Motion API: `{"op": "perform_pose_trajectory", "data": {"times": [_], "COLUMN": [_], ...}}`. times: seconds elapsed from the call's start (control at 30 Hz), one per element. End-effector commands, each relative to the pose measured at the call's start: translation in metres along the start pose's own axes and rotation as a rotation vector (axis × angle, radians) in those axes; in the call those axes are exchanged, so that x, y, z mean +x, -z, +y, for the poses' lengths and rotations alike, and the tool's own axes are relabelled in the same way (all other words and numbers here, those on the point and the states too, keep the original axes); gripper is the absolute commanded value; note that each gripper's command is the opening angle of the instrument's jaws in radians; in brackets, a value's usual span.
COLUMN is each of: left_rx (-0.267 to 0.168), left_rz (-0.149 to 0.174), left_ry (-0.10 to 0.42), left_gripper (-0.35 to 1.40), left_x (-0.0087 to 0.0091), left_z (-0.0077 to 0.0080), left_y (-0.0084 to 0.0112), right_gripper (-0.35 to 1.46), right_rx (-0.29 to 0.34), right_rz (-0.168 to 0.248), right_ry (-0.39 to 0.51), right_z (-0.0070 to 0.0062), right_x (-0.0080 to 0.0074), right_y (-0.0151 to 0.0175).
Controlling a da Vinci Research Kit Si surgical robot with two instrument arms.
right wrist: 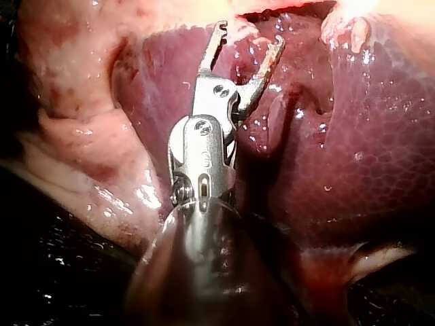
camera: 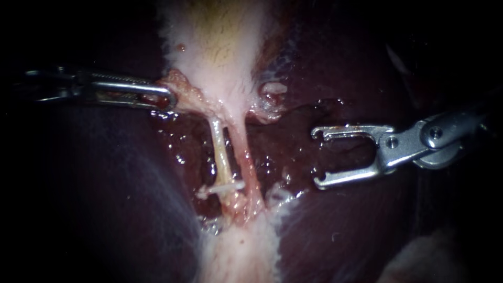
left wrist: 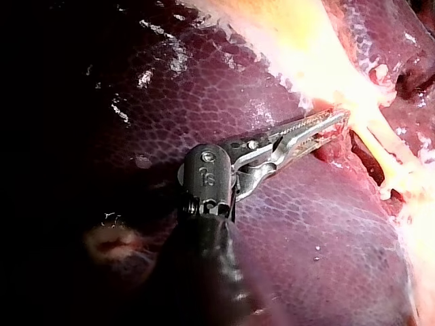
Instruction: Going back first clip left tube
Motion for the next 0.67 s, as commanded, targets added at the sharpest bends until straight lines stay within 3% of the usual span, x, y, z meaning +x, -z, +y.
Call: {"op": "perform_pose_trajectory", "data": {"times": [0.03,0.67], "left_rx": [0.004,0.008], "left_rz": [-0.003,-0.004], "left_ry": [-0.002,-0.004], "left_gripper": [-0.35,-0.35], "left_x": [-0.0001,-0.0005], "left_z": [-0.0001,-0.0005], "left_y": [-0.0002,-0.0013], "right_gripper": [0.50,0.50], "right_rx": [0.000,-0.001], "right_rz": [0.000,0.000], "right_ry": [0.000,0.000], "right_z": [0.0000,0.0000], "right_x": [0.0000,0.0000], "right_y": [0.0000,0.0000]}}
